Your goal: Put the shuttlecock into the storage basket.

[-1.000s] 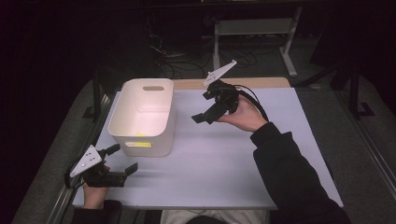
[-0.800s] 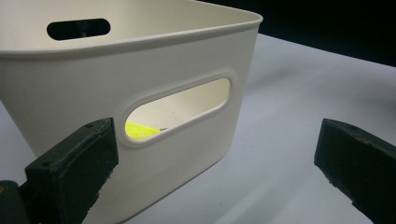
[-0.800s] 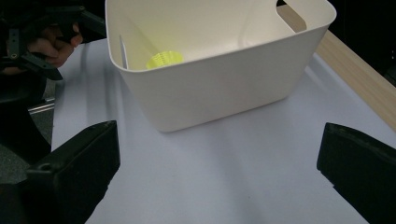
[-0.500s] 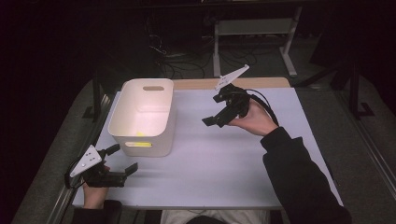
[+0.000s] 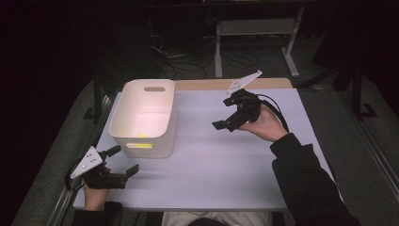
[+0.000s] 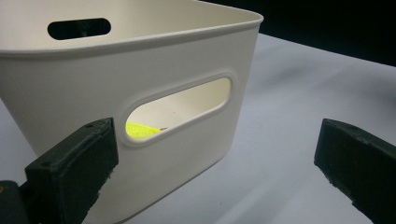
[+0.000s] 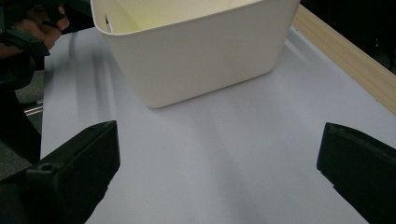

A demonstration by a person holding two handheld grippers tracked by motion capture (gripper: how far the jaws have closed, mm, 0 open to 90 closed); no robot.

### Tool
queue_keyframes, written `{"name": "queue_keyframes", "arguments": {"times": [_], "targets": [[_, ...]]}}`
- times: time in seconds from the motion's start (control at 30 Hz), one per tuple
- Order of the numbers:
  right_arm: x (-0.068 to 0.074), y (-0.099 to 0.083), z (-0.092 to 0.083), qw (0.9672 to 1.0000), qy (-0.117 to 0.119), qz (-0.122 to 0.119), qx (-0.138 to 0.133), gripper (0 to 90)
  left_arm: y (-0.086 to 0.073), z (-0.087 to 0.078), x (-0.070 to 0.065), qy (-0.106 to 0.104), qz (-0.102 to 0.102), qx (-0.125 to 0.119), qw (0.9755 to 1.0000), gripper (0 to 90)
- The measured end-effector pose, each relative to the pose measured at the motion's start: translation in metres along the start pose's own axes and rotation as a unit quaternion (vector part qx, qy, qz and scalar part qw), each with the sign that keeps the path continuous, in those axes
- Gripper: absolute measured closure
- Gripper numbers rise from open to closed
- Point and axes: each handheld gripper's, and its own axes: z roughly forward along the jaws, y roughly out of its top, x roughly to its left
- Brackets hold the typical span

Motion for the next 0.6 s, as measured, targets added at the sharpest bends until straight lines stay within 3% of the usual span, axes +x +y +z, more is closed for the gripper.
{"name": "queue_keyframes", "arguments": {"times": [0.6], "targets": [[-0.002, -0.026, -0.013, 0.9996, -0.014, 0.011, -0.021, 0.0, 0.0, 0.0, 0.0, 0.001, -0.001, -0.001, 1.0, 0.0]]}}
